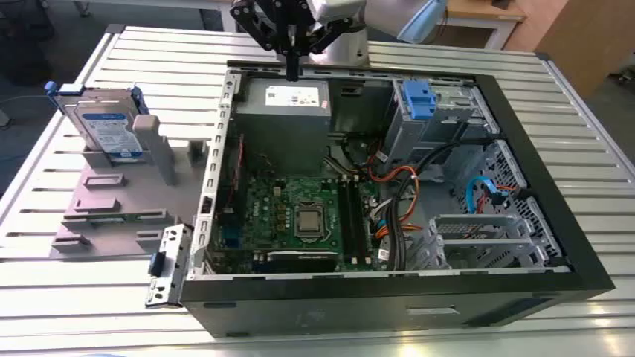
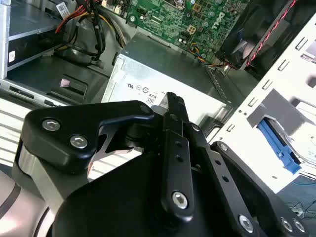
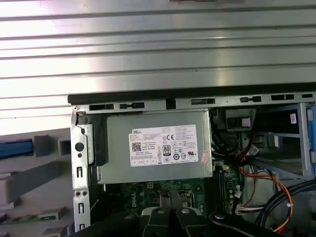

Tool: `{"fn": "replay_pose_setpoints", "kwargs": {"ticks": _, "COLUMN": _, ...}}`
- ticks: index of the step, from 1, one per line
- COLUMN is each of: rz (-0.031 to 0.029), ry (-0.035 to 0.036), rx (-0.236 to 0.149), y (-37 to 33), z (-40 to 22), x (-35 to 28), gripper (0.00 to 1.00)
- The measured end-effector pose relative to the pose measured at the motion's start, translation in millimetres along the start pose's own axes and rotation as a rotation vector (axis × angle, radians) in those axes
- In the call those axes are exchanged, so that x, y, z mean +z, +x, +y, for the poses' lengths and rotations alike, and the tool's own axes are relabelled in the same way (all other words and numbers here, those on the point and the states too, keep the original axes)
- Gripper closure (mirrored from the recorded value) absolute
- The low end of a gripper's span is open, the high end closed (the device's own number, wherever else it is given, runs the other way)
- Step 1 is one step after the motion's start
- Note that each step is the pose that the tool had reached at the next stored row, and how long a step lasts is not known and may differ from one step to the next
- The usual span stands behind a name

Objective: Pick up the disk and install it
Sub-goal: 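Reach for the disk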

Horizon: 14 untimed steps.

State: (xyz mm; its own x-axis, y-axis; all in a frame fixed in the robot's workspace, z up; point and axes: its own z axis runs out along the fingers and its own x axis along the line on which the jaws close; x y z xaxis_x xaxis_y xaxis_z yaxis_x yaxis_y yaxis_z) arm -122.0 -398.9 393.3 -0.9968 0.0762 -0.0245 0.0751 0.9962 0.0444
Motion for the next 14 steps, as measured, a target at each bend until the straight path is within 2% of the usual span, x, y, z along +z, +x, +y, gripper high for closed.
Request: {"fn": "replay_pose_setpoints", "kwargs": {"ticks": 14, "rz": 0.0, "ry": -0.0001, "rx": 0.0, "y": 2.4, "z": -0.2, "x": 0.0, "gripper": 0.89}}
